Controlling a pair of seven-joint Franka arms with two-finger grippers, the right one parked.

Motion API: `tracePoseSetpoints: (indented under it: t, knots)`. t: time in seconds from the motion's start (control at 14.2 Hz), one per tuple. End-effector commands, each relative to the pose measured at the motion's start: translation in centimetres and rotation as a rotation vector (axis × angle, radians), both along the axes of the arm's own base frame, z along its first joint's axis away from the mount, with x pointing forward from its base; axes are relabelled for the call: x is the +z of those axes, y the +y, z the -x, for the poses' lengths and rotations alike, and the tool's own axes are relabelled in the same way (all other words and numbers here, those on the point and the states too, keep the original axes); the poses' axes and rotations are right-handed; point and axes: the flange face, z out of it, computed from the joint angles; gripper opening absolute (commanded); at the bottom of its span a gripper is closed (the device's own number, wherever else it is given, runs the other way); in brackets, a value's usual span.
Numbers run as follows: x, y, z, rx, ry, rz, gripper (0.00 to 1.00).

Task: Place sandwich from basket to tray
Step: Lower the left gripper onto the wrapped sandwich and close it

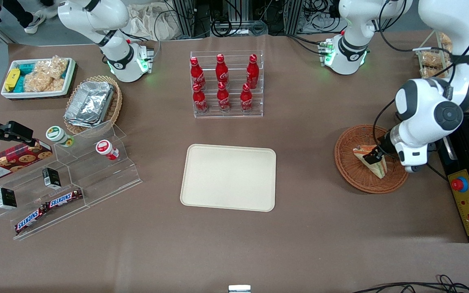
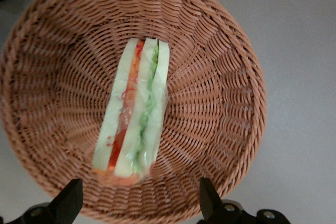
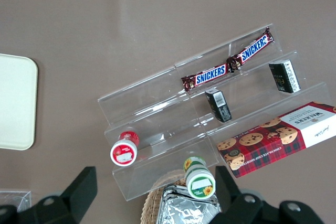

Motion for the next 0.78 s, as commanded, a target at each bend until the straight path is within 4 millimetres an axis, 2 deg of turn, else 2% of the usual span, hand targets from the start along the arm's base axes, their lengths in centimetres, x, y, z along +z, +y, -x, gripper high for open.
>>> tracePoseSetpoints:
  t: [0.0,0.42,0.49,0.64,0.71]
  knots:
    - [-1.7,0.4,-0.4,0.006,0.002,-0.034,1.0]
    - [-4.9,1.3,-0.8,0.018,-0.007,-0.047,0.98]
    - [-5.3,1.3,-0.8,0.021,-0.002,-0.046,0.8]
    - [-5.2,1.4,-0.8,0.021,-0.004,-0.047,0.11]
    - [-5.1,1.4,-0.8,0.02,-0.005,-0.047,0.0]
